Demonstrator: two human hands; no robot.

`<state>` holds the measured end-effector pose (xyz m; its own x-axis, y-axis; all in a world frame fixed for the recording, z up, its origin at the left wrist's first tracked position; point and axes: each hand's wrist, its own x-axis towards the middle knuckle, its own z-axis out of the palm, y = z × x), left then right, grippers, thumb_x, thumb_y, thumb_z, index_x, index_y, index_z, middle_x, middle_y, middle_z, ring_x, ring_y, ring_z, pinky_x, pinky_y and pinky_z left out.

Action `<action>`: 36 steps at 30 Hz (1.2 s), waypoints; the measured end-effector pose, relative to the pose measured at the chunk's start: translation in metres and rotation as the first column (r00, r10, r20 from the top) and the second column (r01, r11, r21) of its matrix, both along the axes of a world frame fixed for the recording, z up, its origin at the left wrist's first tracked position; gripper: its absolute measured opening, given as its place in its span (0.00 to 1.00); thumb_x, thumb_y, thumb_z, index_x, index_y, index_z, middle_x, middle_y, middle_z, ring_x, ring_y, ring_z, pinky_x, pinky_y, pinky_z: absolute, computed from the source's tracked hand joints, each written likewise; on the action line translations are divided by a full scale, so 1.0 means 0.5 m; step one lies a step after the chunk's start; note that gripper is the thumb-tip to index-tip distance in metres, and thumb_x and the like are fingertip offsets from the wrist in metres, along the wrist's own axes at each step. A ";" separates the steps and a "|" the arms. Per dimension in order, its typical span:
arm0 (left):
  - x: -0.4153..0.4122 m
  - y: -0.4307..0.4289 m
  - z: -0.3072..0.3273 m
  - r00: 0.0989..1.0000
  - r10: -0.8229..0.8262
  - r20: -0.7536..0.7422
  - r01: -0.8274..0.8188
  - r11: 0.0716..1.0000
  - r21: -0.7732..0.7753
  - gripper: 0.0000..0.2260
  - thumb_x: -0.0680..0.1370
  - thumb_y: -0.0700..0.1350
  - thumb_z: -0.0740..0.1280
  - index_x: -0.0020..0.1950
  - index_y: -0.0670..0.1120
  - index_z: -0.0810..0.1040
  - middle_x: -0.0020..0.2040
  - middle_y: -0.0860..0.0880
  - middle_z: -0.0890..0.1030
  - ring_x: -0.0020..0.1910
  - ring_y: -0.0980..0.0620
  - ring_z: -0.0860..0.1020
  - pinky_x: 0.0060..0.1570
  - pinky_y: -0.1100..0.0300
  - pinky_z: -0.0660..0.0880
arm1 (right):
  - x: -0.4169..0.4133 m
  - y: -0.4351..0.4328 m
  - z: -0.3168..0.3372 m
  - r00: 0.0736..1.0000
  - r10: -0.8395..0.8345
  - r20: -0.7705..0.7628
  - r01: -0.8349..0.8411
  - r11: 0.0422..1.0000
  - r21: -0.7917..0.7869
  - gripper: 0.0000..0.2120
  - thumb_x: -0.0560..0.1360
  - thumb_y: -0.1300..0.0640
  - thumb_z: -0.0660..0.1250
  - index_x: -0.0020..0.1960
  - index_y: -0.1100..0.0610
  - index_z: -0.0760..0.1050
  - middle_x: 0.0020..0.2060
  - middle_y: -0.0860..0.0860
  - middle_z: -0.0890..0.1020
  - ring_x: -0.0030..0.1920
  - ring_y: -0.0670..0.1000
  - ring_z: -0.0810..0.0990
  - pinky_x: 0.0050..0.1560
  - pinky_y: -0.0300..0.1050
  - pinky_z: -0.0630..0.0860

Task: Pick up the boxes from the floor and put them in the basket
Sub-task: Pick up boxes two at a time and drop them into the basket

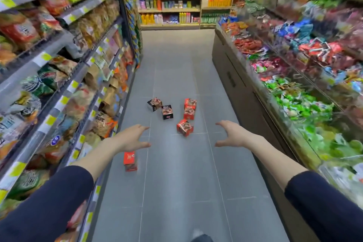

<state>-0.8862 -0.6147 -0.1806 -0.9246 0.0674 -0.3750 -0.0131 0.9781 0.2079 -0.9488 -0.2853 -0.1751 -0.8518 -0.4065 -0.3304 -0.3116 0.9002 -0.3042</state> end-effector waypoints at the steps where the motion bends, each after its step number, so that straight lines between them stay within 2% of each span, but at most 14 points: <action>1: -0.035 -0.010 -0.009 1.000 0.020 0.009 -0.020 1.000 0.005 0.33 0.77 0.57 0.64 0.75 0.44 0.56 0.73 0.44 0.64 0.72 0.47 0.63 0.69 0.57 0.61 | -0.049 -0.006 -0.004 1.000 0.014 0.010 -0.014 1.000 0.006 0.40 0.70 0.48 0.72 0.74 0.60 0.57 0.71 0.57 0.65 0.71 0.55 0.64 0.70 0.46 0.62; 10: -0.239 -0.162 -0.098 0.976 0.199 0.089 -0.203 0.979 0.035 0.34 0.76 0.56 0.66 0.75 0.43 0.58 0.73 0.43 0.64 0.72 0.46 0.64 0.69 0.56 0.61 | -0.375 -0.143 -0.063 0.990 0.101 0.102 -0.103 0.995 0.015 0.39 0.70 0.49 0.72 0.74 0.58 0.58 0.71 0.56 0.66 0.71 0.55 0.64 0.68 0.46 0.62; 13: -0.296 -0.228 -0.144 0.962 0.247 0.114 -0.253 0.967 0.044 0.34 0.75 0.56 0.66 0.74 0.42 0.59 0.72 0.43 0.65 0.71 0.46 0.64 0.67 0.58 0.62 | -0.469 -0.213 -0.107 0.983 0.137 0.121 -0.139 0.990 0.013 0.39 0.69 0.50 0.73 0.74 0.57 0.58 0.71 0.56 0.67 0.70 0.55 0.65 0.66 0.45 0.63; 18: -0.377 -0.337 -0.211 0.929 0.316 0.193 -0.328 0.944 0.033 0.36 0.75 0.59 0.65 0.75 0.42 0.57 0.74 0.42 0.62 0.73 0.46 0.61 0.69 0.55 0.61 | -0.609 -0.345 -0.188 0.958 0.218 0.183 -0.231 0.971 0.053 0.36 0.69 0.51 0.73 0.72 0.59 0.61 0.67 0.57 0.70 0.67 0.57 0.68 0.65 0.48 0.66; 24: -0.448 -0.438 -0.295 0.883 0.415 0.218 -0.434 0.900 0.047 0.33 0.75 0.56 0.66 0.74 0.42 0.59 0.73 0.42 0.65 0.72 0.45 0.63 0.68 0.55 0.61 | -0.741 -0.495 -0.301 0.927 0.292 0.235 -0.320 0.943 0.093 0.37 0.69 0.50 0.73 0.72 0.58 0.60 0.66 0.57 0.71 0.67 0.57 0.68 0.64 0.47 0.66; 28: -0.474 -0.492 -0.403 0.842 0.478 0.249 -0.501 0.865 0.033 0.34 0.75 0.57 0.66 0.74 0.43 0.59 0.72 0.41 0.66 0.71 0.44 0.64 0.68 0.51 0.64 | -0.801 -0.571 -0.411 0.906 0.336 0.258 -0.372 0.923 0.103 0.38 0.69 0.48 0.72 0.73 0.57 0.59 0.68 0.55 0.69 0.68 0.56 0.67 0.65 0.49 0.68; 31: -0.497 -0.522 -0.517 0.820 0.520 0.240 -0.536 0.844 0.003 0.35 0.74 0.58 0.66 0.74 0.42 0.59 0.71 0.40 0.66 0.70 0.42 0.65 0.67 0.48 0.65 | -0.846 -0.608 -0.523 0.895 0.354 0.272 -0.390 0.916 0.093 0.38 0.69 0.47 0.72 0.72 0.56 0.60 0.65 0.55 0.72 0.64 0.56 0.71 0.62 0.48 0.70; 33: -0.516 -0.534 -0.604 0.801 0.550 0.238 -0.564 0.826 -0.010 0.35 0.74 0.58 0.66 0.74 0.41 0.58 0.71 0.40 0.65 0.70 0.42 0.65 0.68 0.50 0.64 | -0.875 -0.628 -0.610 0.886 0.355 0.298 -0.391 0.918 0.067 0.37 0.69 0.48 0.72 0.72 0.57 0.60 0.62 0.56 0.73 0.61 0.57 0.73 0.58 0.44 0.69; 36: -0.547 -0.551 -0.748 0.778 0.578 0.245 -0.595 0.803 -0.007 0.36 0.74 0.57 0.67 0.74 0.40 0.58 0.73 0.40 0.64 0.71 0.43 0.63 0.69 0.54 0.60 | -0.927 -0.652 -0.753 0.877 0.374 0.301 -0.410 0.910 0.063 0.37 0.70 0.49 0.72 0.72 0.58 0.60 0.63 0.57 0.73 0.62 0.57 0.72 0.58 0.43 0.68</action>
